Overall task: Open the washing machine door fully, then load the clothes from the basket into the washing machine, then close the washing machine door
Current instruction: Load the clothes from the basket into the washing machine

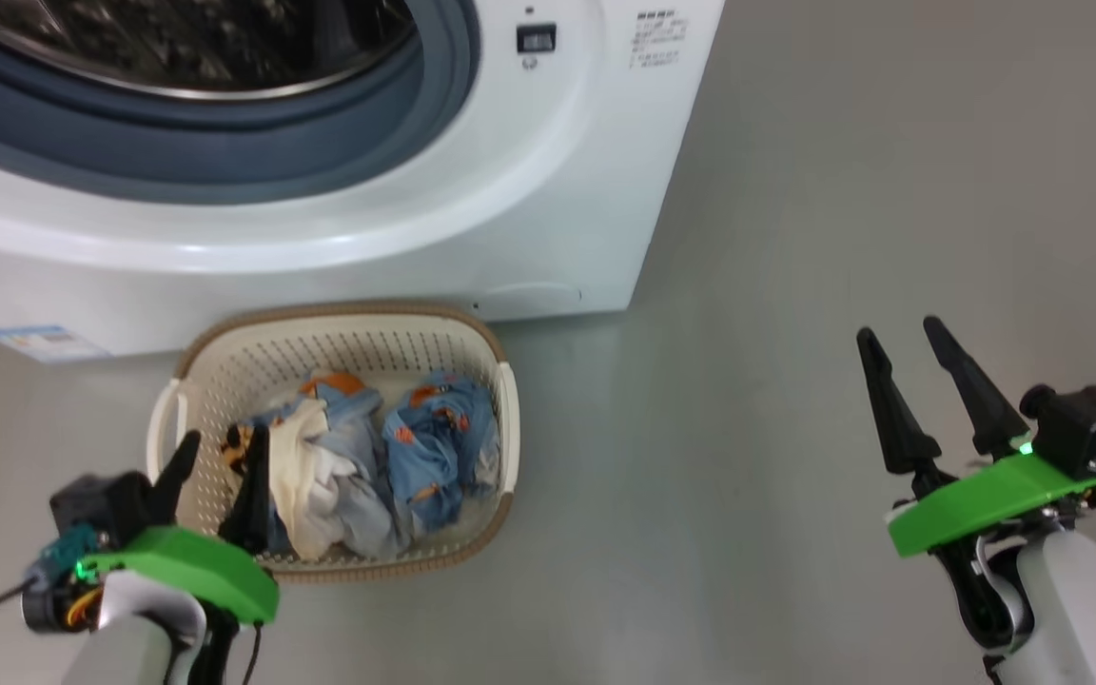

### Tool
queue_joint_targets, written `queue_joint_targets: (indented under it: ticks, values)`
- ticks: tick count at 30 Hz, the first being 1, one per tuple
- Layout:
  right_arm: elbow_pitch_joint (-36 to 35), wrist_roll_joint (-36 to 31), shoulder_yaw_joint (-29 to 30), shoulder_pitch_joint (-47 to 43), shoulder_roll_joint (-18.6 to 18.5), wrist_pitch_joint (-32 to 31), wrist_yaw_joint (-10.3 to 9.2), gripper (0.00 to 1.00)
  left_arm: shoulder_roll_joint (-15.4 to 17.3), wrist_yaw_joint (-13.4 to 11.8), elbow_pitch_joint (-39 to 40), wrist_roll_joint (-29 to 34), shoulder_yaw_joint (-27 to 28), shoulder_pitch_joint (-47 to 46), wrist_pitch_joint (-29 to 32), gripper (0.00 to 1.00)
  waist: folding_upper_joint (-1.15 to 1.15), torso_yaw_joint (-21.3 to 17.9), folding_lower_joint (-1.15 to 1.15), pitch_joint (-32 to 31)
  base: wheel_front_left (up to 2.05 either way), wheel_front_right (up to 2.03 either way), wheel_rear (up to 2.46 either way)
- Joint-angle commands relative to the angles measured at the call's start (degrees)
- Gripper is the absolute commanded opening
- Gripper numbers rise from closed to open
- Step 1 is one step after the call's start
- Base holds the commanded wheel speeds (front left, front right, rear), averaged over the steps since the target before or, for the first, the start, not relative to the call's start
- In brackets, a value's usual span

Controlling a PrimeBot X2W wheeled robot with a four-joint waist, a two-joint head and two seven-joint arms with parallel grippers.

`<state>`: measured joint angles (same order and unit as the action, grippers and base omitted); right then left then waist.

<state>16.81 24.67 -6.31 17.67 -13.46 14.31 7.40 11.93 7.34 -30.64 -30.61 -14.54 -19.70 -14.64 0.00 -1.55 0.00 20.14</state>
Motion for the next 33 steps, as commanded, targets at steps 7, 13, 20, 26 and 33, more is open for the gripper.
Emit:
queue_joint_targets:
  ticks: [7, 13, 20, 26, 33]
  values:
    - [-2.54, -1.44, -1.02, 4.02, 0.65, 0.69, 0.09, 1.00, 2.53, 0.14, -8.64, -2.35, -1.77, -9.83, -0.36, 1.00, 0.00, -0.25, 0.00, 11.42, 0.00, 0.00, 0.00]
    - [-3.59, -2.19, -1.55, 7.14, 1.33, 0.69, 0.09, 1.00, 3.34, 0.14, -17.73, -4.46, -5.10, -17.30, -0.36, 1.00, 0.00, -1.15, 0.00, 16.55, 0.00, 0.00, 0.00]
    - [-4.03, -2.82, -2.66, 8.47, 1.87, 0.69, 0.09, 1.00, 4.47, 0.14, -26.30, -8.36, -10.61, -23.10, -0.36, 1.00, 0.00, -2.44, 0.00, 19.75, 0.00, 0.00, 0.00]
    - [-4.47, -2.96, -3.20, 9.09, 2.09, 0.69, 0.09, 1.00, 6.17, 0.14, -31.50, -11.79, -16.01, -27.76, 0.10, 1.00, 0.00, -3.54, 0.00, 22.13, 0.00, 0.00, 0.00]
    - [-5.18, -3.25, -3.99, 9.73, 2.45, 0.69, 0.09, 1.00, 8.22, 0.14, -34.66, -14.89, -20.14, -32.07, 1.46, 1.00, 0.00, -4.73, 0.00, 24.82, 0.00, 0.00, 0.00]
